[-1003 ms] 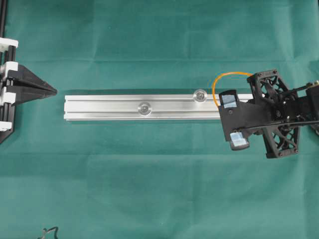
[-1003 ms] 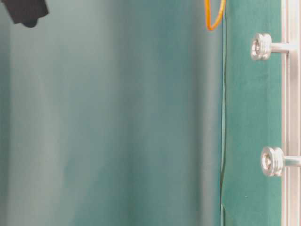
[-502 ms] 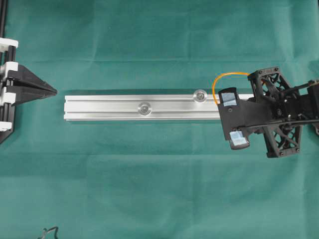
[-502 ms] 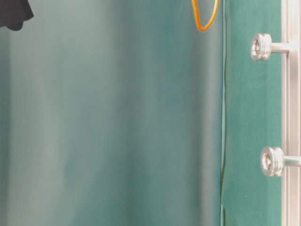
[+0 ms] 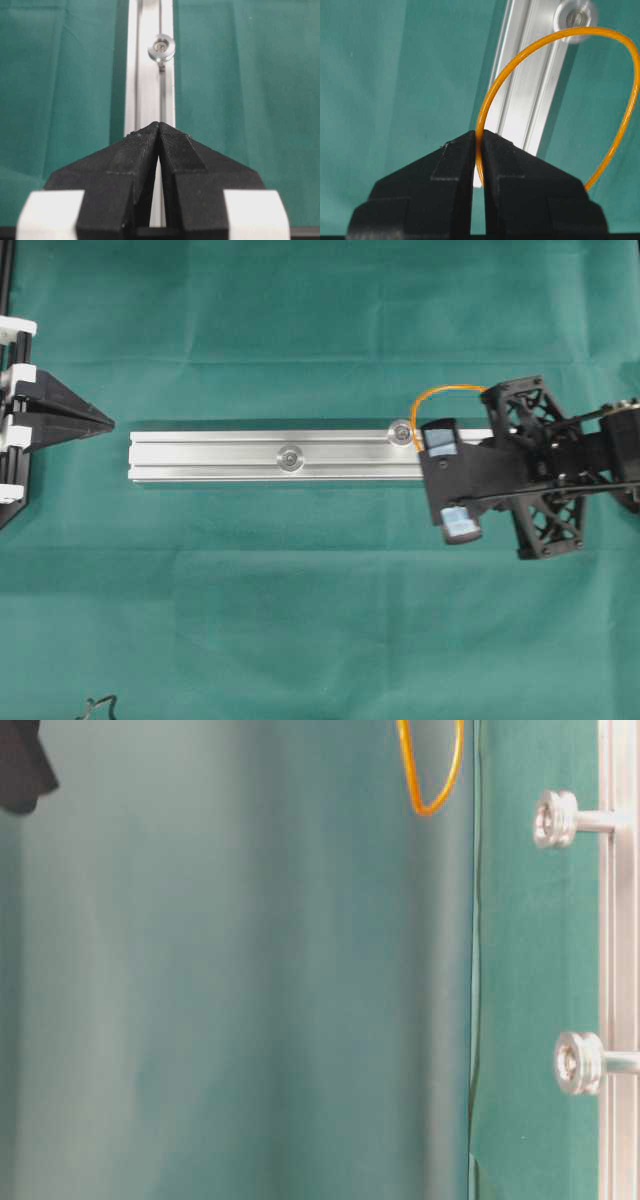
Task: Hook the rubber onto the shaft.
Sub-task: 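Drag the band leftward over the right silver post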
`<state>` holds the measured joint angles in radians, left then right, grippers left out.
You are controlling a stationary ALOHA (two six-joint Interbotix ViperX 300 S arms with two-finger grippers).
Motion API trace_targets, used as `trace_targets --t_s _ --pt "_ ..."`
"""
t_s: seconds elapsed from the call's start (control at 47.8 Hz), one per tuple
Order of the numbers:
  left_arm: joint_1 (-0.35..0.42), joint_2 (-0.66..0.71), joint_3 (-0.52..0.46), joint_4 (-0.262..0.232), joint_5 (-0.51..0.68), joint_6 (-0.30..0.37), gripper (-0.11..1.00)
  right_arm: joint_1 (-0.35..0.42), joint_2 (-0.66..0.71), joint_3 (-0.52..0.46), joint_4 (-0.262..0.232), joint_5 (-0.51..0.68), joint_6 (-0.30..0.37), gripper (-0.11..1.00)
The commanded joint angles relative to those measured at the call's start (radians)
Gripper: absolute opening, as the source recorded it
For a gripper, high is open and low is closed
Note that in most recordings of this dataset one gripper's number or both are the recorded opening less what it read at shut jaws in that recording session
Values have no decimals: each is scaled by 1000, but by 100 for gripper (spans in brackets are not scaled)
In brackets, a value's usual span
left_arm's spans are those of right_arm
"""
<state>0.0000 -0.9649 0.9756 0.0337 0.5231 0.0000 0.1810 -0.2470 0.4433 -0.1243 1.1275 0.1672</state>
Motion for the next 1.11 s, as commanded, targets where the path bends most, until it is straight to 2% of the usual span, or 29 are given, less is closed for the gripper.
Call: trace_targets --t_s 0.0,0.251,0.46,1.087 --pt "0 8 -32 3 -6 0 0 2 11 -48 -12 -18 0 7" --pt "0 8 -31 3 -6 0 0 -6 75 -118 -41 -21 0 7" --pt "0 8 -32 3 -8 0 0 -14 114 -155 -44 -26 0 7" --pt "0 8 -32 3 -8 0 0 -15 130 -152 -44 -37 -2 7"
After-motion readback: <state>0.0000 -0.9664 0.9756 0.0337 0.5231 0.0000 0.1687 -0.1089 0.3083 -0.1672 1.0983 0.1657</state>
